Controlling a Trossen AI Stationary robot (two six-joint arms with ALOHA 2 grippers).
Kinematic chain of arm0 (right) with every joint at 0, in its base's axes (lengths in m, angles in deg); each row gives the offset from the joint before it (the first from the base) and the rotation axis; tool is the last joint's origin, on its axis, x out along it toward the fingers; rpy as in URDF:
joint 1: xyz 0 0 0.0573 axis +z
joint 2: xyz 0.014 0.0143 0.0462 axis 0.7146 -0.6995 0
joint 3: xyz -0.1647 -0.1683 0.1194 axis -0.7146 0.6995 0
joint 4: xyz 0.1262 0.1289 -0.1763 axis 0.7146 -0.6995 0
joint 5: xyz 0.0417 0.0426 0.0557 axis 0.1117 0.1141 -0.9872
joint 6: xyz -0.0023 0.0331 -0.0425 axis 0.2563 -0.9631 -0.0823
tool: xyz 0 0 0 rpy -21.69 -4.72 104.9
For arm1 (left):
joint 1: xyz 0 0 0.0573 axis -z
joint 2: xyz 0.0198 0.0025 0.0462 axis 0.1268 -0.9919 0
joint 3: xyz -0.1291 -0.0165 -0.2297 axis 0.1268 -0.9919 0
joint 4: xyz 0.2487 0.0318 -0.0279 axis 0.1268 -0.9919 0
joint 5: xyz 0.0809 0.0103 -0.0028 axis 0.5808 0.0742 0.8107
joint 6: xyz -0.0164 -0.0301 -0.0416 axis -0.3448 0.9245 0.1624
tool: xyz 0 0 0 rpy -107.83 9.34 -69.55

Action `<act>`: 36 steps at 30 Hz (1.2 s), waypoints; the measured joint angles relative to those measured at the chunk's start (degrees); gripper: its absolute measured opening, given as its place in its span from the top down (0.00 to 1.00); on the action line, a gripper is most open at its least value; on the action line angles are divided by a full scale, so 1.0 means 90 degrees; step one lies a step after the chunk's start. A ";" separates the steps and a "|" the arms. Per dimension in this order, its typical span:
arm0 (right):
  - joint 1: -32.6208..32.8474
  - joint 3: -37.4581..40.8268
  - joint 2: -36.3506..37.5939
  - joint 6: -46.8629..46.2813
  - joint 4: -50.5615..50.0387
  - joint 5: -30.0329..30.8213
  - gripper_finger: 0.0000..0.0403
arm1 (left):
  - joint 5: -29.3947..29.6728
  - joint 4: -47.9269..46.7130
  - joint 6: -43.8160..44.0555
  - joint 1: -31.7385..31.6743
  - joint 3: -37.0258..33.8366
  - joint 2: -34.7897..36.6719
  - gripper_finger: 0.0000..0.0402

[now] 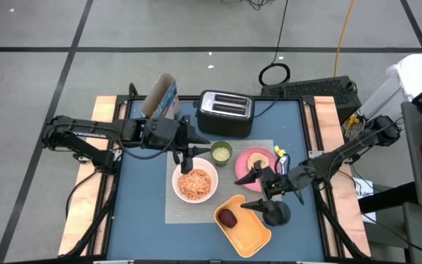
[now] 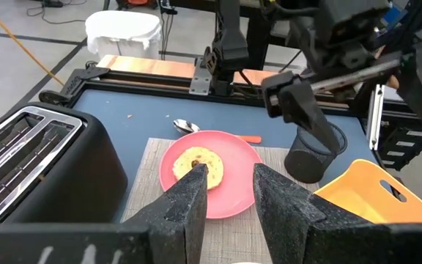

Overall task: Arrange a breakfast setting
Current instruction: Put the apple on the gray table mat to the top right of the pink plate

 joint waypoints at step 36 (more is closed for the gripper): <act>0.0265 -0.1871 -0.2082 -0.2846 -0.3760 -0.1013 0.02 | 0.0002 -0.0002 0.0029 0.0006 0.0000 0.0000 0.71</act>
